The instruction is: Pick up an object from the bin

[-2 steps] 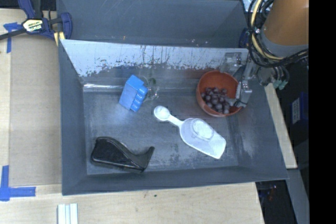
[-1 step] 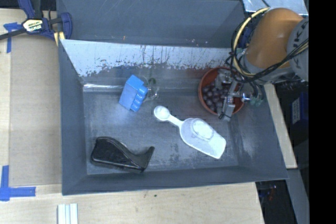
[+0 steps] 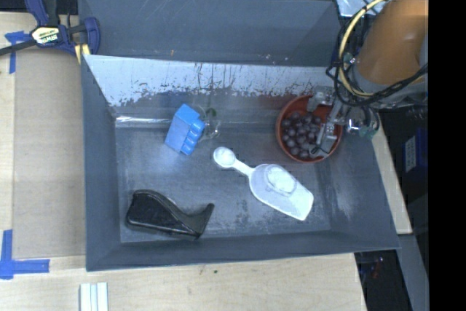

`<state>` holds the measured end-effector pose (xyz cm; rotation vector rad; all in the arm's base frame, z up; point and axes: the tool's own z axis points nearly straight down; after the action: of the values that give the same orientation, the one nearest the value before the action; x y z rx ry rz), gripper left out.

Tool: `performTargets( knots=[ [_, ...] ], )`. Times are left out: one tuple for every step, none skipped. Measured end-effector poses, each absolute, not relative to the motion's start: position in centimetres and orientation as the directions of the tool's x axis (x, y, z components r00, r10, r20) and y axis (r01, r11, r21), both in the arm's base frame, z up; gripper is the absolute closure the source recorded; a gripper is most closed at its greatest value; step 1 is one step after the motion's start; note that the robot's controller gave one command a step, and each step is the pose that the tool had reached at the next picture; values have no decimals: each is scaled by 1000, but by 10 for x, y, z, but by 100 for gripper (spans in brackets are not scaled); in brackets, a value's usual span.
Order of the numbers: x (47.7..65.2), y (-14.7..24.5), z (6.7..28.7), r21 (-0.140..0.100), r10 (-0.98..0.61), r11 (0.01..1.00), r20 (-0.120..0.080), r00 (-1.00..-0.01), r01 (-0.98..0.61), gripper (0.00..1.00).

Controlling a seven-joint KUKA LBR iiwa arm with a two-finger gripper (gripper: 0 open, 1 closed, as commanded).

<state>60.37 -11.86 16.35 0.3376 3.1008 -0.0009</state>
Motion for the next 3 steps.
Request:
performTargets(
  knots=[
    [610,-128,101,-1,246,969,4,-969,246,0],
    [613,-132,80,16,445,895,-6,-895,445,0],
    [625,-135,75,9,454,891,0,-891,454,100]
  ],
)
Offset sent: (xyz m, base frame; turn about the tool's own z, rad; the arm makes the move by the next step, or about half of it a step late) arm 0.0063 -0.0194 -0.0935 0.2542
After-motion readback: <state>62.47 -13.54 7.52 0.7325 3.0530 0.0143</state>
